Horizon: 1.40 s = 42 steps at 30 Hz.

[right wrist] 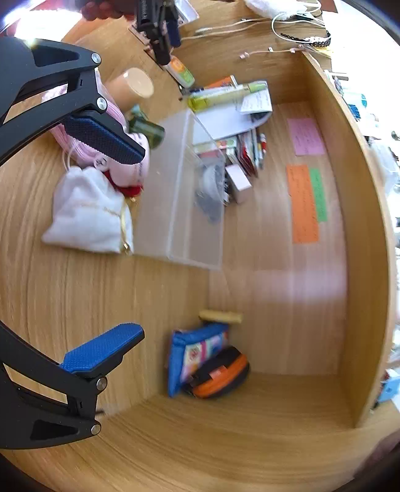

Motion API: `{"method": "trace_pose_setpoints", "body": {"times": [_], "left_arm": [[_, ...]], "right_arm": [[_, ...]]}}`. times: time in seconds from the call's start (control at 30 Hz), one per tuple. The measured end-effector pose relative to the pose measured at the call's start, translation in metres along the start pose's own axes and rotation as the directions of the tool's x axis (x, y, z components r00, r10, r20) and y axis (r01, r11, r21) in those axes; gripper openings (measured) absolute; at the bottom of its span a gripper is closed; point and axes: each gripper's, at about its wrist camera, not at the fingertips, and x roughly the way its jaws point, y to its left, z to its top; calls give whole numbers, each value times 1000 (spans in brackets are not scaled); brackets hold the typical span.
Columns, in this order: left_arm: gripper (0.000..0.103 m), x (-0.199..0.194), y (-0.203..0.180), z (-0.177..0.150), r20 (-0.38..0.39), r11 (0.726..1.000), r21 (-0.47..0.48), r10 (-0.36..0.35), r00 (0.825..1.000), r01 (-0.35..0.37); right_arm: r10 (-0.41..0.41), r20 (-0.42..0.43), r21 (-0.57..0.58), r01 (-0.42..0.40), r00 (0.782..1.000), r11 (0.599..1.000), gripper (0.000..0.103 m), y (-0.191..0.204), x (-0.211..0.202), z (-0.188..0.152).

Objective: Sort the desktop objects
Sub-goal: 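Grasp the cream candle jar with left tool while right tool grasps pink round device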

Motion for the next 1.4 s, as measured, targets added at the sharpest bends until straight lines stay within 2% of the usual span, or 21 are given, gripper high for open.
{"method": "trace_pose_setpoints", "body": {"times": [0.03,0.13,0.4,0.43,0.47,0.53,0.67,0.83,0.9,0.93,1.0,1.03,1.07,1.1,1.13,1.27,1.4], "left_arm": [[103,2,-1,-6,-11,1000,-2,14,1000,-14],[103,8,-4,-17,-42,999,4,-34,999,34],[103,30,-11,-28,-91,992,17,-121,988,123],[100,33,-12,-28,-96,991,23,-127,987,130],[93,34,-14,-28,-99,991,25,-129,987,132],[84,40,-18,-28,-125,986,36,-155,980,160],[80,49,-25,-30,-140,985,54,-157,978,165],[80,56,-24,-26,-132,984,47,-166,977,174],[80,59,-22,-24,-133,983,31,-174,976,179],[80,62,-21,-23,-136,982,18,-182,974,186],[77,65,-22,-22,-135,982,10,-188,973,191],[71,66,-23,-22,-136,980,8,-194,971,197],[66,67,-24,-22,-136,980,6,-198,971,201],[65,67,-25,-22,-133,981,8,-193,972,196],[61,66,-27,-22,-127,981,11,-188,974,191],[59,61,-33,-24,-104,985,63,-154,983,161],[58,61,-30,-20,-106,983,52,-169,980,175]], "right_arm": [[19,-19,1,-19,1000,1000,103,2,4,-1],[61,-83,-15,-63,995,998,103,13,18,-6],[142,-152,-59,-152,978,987,103,40,43,-12],[148,-161,-67,-160,976,985,103,44,47,-11],[151,-167,-70,-165,974,984,103,47,50,-11],[164,-183,-75,-180,969,981,102,52,57,-11],[171,-212,-87,-193,962,977,101,61,73,-8],[168,-253,-88,-196,953,977,86,68,90,-7],[170,-273,-86,-200,947,976,85,71,97,-8],[172,-278,-89,-203,945,975,79,73,99,-7],[156,-280,-106,-192,947,976,74,77,102,-8],[152,-280,-112,-190,948,975,70,78,103,-8],[151,-280,-113,-188,948,976,69,78,104,-8],[149,-279,-110,-186,949,976,68,78,105,-9],[151,-275,-102,-185,949,977,67,78,105,-9],[166,-263,-93,-196,950,976,61,76,102,-7],[173,-258,-95,-203,951,975,60,76,99,-5]]}}
